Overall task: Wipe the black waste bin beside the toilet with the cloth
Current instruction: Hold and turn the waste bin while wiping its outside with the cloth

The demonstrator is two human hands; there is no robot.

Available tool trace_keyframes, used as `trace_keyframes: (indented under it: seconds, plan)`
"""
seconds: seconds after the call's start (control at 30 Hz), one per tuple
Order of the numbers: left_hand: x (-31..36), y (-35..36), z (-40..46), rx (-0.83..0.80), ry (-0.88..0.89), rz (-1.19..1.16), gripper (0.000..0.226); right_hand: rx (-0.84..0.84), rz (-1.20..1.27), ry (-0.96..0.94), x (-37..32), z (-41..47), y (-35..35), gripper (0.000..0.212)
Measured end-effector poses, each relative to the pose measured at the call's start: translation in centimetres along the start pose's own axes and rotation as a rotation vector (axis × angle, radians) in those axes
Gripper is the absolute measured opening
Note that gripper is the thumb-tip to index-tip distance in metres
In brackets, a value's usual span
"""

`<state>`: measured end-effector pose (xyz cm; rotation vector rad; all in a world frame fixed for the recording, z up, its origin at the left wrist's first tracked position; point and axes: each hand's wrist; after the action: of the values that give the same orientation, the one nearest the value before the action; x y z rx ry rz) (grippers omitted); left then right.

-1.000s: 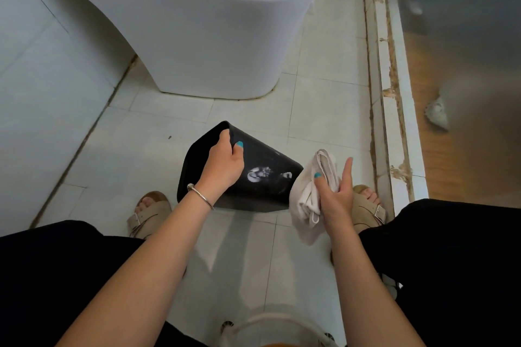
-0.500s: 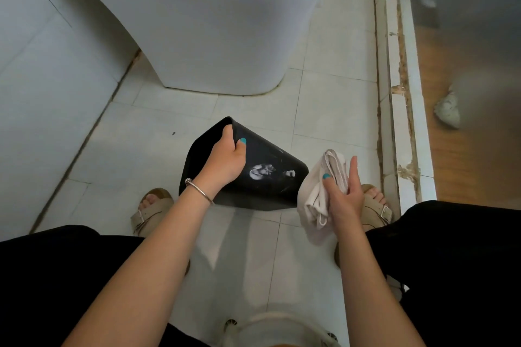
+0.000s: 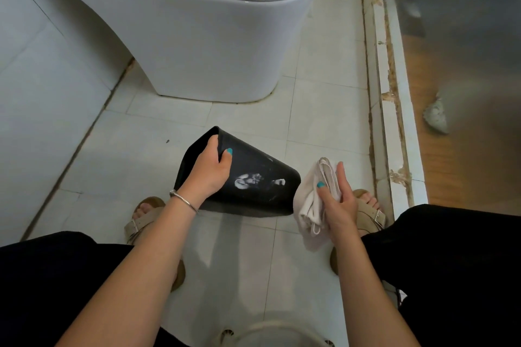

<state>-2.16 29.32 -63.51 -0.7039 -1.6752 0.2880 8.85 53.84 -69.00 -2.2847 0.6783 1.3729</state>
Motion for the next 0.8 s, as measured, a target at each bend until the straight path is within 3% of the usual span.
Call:
trace_keyframes:
  seconds: [0.2, 0.33, 0.5, 0.67, 0.8]
  plan:
    - [0.8, 0.3, -0.7, 0.033, -0.019, -0.107, 0.051, -0.123, -0.123, -0.020, 0.9, 0.2, 1.1, 0.065]
    - [0.8, 0.8, -0.8, 0.053, -0.003, -0.142, 0.032, -0.130, -0.313, -0.031, 2.0, 0.4, 2.2, 0.066]
    - [0.5, 1.0, -0.8, 0.029, -0.018, -0.158, 0.038, -0.103, -0.557, -0.084, 2.3, 1.2, 3.3, 0.062]
    - [0.2, 0.7, -0.8, 0.064, -0.055, -0.178, 0.050, -0.091, -0.532, -0.103, 1.3, 1.7, 4.6, 0.058]
    - [0.3, 0.9, -1.0, 0.076, -0.072, -0.231, 0.030, -0.141, -0.499, -0.150, 0.4, 1.1, 6.0, 0.060]
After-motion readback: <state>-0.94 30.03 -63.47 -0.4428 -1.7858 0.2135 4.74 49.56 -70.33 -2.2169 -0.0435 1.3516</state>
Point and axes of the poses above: each hand's wrist, its own z-axis towards the middle knuckle, its own y-axis out of the palm, x = y × z, and after that the axes turned 5 degrees about y, right-handed
